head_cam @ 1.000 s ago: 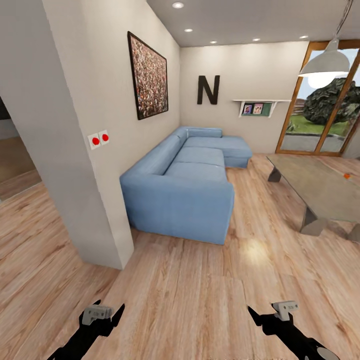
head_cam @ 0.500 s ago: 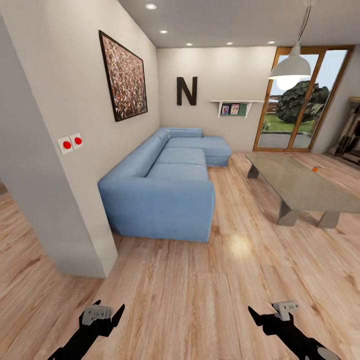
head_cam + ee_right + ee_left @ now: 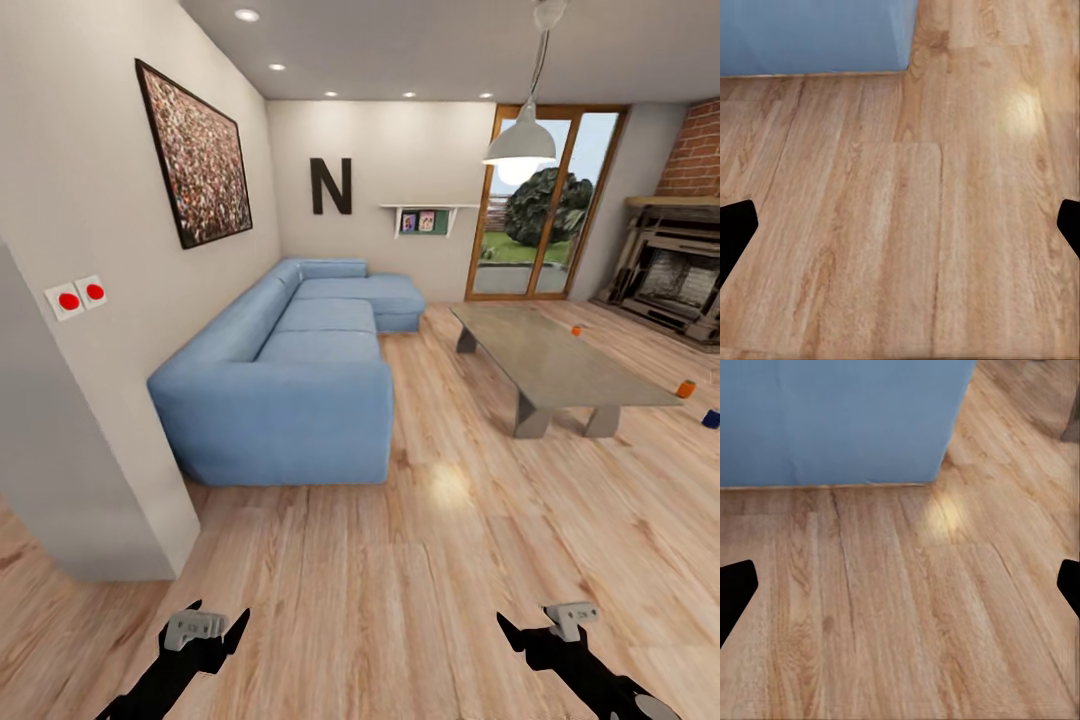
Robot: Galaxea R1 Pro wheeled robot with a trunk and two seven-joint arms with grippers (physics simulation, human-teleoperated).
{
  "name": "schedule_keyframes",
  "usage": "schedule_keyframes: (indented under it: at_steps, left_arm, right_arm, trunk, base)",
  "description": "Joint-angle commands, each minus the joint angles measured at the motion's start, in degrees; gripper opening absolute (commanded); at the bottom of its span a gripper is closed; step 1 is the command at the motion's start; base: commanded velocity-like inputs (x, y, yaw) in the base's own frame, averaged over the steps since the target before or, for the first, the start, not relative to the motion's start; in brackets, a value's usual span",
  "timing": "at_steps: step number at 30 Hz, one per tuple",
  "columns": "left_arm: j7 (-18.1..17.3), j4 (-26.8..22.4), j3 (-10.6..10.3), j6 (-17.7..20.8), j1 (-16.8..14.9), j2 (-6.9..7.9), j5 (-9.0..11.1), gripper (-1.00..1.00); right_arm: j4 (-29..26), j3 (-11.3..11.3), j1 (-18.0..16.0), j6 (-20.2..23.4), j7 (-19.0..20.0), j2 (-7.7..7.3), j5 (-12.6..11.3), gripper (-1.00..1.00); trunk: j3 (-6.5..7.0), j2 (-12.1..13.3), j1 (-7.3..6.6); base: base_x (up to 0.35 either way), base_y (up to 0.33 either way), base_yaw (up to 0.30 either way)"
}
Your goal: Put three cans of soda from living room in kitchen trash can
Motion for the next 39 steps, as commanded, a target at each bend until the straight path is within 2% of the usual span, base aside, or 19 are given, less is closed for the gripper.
schedule_keyframes:
  at_steps: [1, 20, 39]
  left_arm:
    - [0.0, 0.0, 0.0, 0.0, 0.0, 0.0, 0.0, 1.0]
    - [0.04, 0.0, 0.0, 0.0, 0.0, 0.0, 0.0, 1.0]
    - [0.08, 0.0, 0.0, 0.0, 0.0, 0.0, 0.0, 1.0]
  right_arm:
    - [0.0, 0.0, 0.0, -0.02, 0.0, 0.0, 0.0, 1.0]
    - [0.0, -0.04, -0.01, -0.08, 0.0, -0.14, -0.08, 1.0]
    - [0.0, -0.09, 0.0, -0.09, -0.07, -0.17, -0.17, 1.0]
  trunk:
    - [0.04, 0.0, 0.0]
    - [0.73, 0.0, 0.0]
    - [1.42, 0.0, 0.0]
  base:
    - [0.0, 0.0, -0.251]
    - [0.0, -0.011, -0.251]
    - [0.0, -0.251, -0.251]
